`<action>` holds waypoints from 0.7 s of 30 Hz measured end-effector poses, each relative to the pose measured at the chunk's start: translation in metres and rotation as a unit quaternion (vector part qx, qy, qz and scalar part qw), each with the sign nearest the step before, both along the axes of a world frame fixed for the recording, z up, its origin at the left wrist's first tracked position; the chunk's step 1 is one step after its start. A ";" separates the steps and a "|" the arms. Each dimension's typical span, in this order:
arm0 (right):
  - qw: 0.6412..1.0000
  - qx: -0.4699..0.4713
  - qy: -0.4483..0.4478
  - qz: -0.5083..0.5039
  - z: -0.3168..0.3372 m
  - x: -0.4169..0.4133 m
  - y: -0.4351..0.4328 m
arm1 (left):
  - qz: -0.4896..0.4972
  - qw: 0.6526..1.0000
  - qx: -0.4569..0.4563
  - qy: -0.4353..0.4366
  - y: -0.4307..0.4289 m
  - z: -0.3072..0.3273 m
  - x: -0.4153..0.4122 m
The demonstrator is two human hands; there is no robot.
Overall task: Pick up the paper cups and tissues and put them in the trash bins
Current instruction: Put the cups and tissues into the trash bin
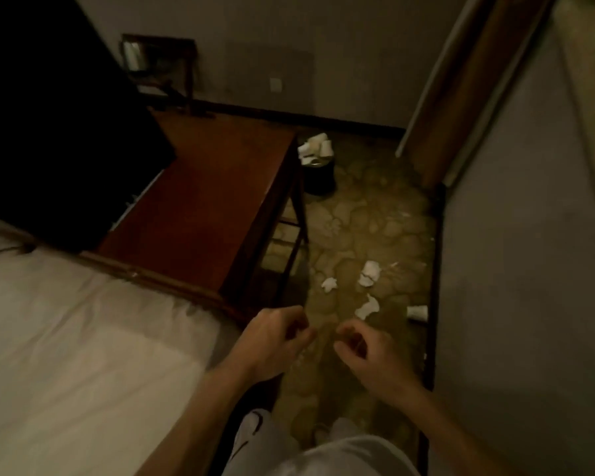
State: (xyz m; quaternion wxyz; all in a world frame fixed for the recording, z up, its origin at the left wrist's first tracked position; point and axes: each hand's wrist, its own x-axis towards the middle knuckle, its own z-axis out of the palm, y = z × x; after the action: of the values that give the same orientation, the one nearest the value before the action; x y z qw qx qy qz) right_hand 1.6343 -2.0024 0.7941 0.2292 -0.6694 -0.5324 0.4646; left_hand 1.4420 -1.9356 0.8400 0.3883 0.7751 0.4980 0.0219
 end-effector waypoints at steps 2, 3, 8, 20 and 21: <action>0.999 -0.016 -0.021 -0.031 -0.016 0.017 0.019 | -0.005 1.000 -0.026 -0.006 0.030 -0.028 0.018; 0.998 -0.026 -0.023 -0.044 -0.022 0.023 0.026 | -0.005 0.999 -0.031 -0.008 0.041 -0.038 0.026; 0.985 -0.113 -0.033 -0.126 -0.086 0.055 0.066 | -0.046 0.996 -0.080 -0.016 0.119 -0.127 0.079; 0.891 -0.332 0.062 -0.304 -0.283 0.094 0.151 | -0.066 0.959 -0.273 0.030 0.235 -0.352 0.176; 0.882 -0.328 0.057 -0.333 -0.303 0.100 0.158 | -0.058 0.956 -0.286 0.020 0.240 -0.376 0.187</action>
State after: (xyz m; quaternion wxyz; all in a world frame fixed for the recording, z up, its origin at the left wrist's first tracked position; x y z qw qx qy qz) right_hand 1.7348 -1.8448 0.4912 0.1671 -0.8165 -0.0814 0.5466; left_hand 1.6286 -1.6956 0.4645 0.5844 0.6594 0.4451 -0.1603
